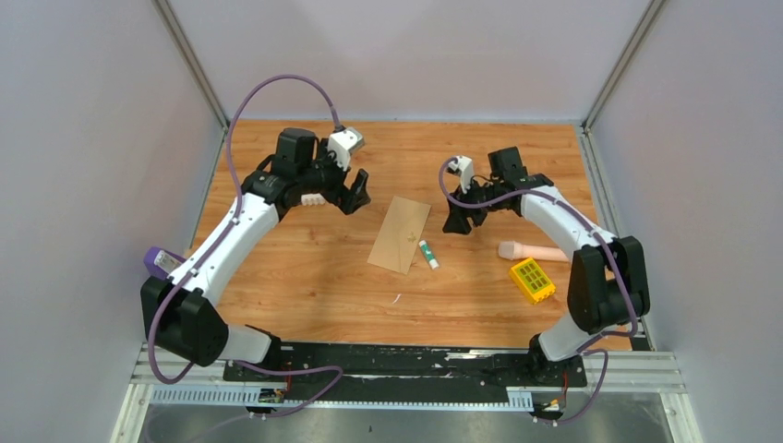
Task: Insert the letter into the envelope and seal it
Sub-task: Reset both arms
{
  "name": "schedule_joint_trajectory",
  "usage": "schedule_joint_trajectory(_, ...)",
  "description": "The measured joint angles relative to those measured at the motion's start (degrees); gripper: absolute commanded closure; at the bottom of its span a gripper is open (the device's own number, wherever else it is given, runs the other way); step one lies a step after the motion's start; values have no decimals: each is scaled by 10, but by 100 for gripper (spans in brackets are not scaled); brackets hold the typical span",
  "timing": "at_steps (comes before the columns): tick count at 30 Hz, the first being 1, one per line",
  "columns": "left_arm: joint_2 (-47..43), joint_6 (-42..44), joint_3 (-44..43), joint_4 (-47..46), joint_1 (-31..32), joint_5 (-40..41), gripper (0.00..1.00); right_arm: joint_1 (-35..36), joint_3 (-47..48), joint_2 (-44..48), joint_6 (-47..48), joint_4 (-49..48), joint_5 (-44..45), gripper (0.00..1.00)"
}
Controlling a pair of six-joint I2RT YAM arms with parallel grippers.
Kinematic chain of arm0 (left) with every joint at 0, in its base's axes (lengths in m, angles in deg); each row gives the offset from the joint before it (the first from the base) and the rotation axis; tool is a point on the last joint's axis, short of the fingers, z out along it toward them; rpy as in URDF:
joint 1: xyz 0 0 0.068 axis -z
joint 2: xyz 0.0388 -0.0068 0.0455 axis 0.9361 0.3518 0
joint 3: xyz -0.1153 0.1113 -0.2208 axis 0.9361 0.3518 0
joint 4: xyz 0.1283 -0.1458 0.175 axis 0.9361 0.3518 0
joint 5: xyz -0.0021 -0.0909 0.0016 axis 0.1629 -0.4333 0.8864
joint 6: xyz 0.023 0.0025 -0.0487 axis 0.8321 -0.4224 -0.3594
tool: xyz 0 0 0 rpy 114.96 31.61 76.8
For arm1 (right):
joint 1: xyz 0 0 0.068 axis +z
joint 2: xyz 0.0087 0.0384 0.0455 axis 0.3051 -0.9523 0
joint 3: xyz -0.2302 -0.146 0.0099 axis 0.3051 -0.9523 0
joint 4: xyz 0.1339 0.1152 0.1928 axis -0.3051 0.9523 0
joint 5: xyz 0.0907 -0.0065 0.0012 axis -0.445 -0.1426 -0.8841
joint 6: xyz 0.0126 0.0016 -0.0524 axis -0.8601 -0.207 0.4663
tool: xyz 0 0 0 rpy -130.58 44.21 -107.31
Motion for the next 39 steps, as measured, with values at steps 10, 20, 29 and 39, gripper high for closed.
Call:
schedule_joint_trajectory(10, -55, 28, 3, 17, -27, 27, 0, -1, -88, 128, 53, -9, 17, 0)
schedule_joint_trajectory(20, -170, 43, 6, 37, -103, 118, 0, -1, -93, 383, -45, -85, 149, 0)
schedule_joint_trajectory(29, -271, 60, -47, 139, -123, 271, 0, -6, -41, 530, -78, -90, 347, 0)
schedule_joint_trajectory(39, -350, 54, -88, 211, -124, 323, 0, -46, -46, 579, -71, -70, 477, 0)
